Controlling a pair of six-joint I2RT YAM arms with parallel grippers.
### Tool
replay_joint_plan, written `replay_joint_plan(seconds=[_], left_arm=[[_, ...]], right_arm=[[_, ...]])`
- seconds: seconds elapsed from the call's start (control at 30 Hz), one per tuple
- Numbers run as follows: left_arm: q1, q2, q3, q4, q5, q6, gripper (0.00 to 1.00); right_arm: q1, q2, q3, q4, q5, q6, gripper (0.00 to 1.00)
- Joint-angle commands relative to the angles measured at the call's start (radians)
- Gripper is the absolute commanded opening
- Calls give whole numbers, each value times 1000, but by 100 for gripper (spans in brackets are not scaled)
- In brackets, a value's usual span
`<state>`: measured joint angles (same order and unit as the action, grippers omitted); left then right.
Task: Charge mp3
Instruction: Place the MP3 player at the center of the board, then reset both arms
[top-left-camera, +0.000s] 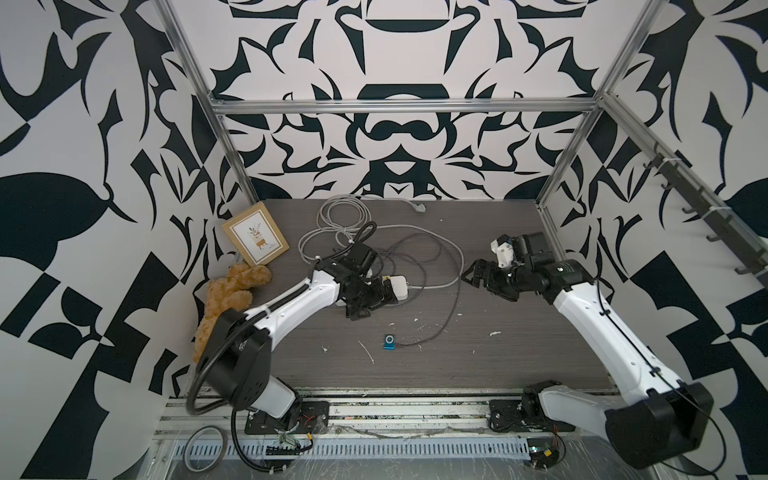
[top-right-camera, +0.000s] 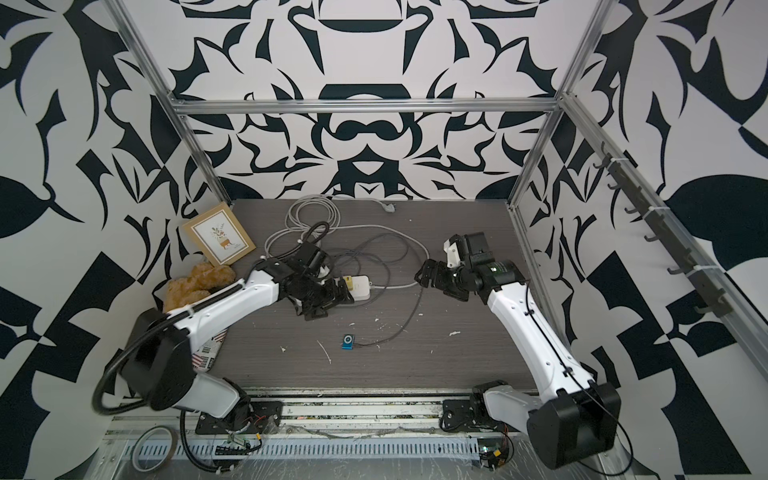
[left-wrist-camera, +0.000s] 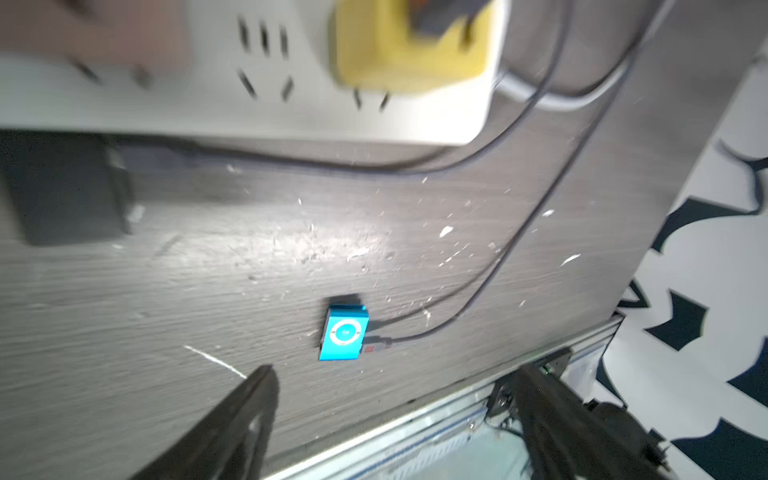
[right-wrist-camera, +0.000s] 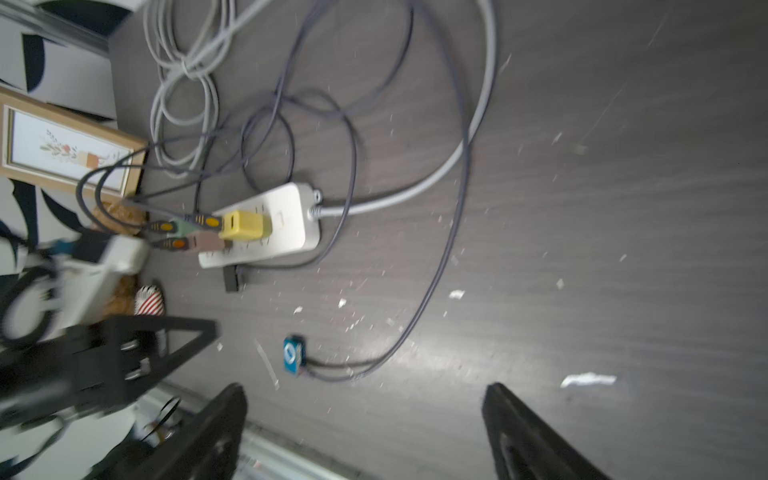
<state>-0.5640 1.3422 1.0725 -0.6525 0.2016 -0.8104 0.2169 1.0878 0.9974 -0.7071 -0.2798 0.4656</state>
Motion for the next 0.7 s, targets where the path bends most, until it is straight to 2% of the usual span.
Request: replay_joint_plan(seconds=[0.0,0.07,0.13,0.2,0.27,0.37,0.4,0.47,0.57,0.6,0.63,0.67], left_arm=[[156,-301,-115,87,-259,155,99],[307,-434,-251,241,-306,283,99],[474,-500,-389,400,-371,378,99],[623,-502,-521,614,-340,525,100],[693,-445,-629,814,-366,611,100],[737,-289,-722,1082,-301,638,99],[737,-226,-735,1184,-290,615,99],[737,-90,-731,1324,-214,612,99],[738,138,-680,1472,-81,611,99],[737,152,-642,1412,-17,629,99],[725,142,-600,1299,-8,653,99],[715,148,-593,1299,-21,663,99]], right_arm=[[-30,-106,-157,248,231,-148,99],[-58,-134,-257,416,311,-193,99],[-63,-137,-368,637,387,-302,99],[-67,-97,-487,907,444,-426,99],[-75,-1,-539,1082,480,-497,99],[-93,162,-580,1313,482,-531,99],[-103,218,-593,1405,450,-504,99],[-131,260,-513,1270,392,-480,100],[-187,285,-533,1293,335,-438,100],[-209,309,-582,1389,306,-421,99],[-217,351,-645,1527,288,-421,100],[-217,429,-676,1646,272,-426,100]])
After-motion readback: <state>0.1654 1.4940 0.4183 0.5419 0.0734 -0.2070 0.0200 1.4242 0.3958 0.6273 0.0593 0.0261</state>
